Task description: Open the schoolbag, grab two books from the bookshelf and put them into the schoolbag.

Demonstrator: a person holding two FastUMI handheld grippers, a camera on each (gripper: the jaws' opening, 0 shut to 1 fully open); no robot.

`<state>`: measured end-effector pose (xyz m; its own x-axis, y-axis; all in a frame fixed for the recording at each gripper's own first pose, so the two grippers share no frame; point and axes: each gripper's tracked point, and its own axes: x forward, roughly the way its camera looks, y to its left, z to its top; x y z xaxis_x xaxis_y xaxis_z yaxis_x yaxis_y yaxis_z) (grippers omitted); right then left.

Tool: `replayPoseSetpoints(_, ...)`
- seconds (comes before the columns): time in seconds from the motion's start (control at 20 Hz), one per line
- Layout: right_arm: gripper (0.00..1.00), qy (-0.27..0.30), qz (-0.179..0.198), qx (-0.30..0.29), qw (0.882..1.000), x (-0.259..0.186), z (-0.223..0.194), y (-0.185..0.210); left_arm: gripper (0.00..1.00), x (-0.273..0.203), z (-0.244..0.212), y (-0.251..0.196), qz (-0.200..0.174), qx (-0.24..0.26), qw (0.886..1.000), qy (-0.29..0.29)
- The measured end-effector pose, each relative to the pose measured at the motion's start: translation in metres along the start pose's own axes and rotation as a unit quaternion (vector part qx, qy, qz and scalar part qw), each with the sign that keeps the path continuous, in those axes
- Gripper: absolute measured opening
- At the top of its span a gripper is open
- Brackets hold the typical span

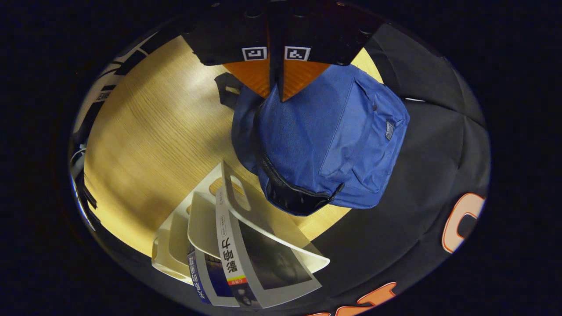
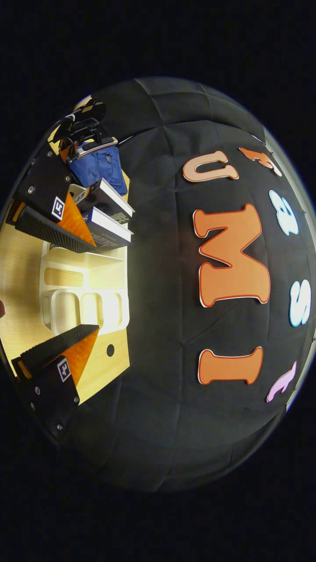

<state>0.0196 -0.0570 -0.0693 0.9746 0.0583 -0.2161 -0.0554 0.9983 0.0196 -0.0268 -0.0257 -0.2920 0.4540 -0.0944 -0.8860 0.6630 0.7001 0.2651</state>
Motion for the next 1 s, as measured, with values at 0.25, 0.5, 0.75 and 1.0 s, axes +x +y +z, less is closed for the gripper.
replayPoseSetpoints(0.25, 0.97, -0.003, -0.043, 0.018, 0.999, -0.014, -0.002, 0.029, 0.00, -0.015, 0.003, 0.018, -0.069, 0.030, 0.997, -0.020)
replayPoseSetpoints(0.5, 0.97, -0.003, -0.085, 0.022, 0.996, -0.031, -0.009, 0.062, 0.01, -0.031, 0.004, 0.050, -0.107, 0.078, 0.990, -0.048)
replayPoseSetpoints(0.75, 0.97, -0.010, -0.105, 0.019, 0.994, -0.036, -0.009, 0.099, 0.00, -0.050, 0.011, 0.090, -0.115, 0.109, 0.984, -0.083)
replayPoseSetpoints(1.0, 0.97, -0.005, -0.091, -0.004, 0.996, -0.031, 0.009, 0.131, 0.00, -0.067, 0.033, 0.132, -0.085, 0.125, 0.981, -0.123)
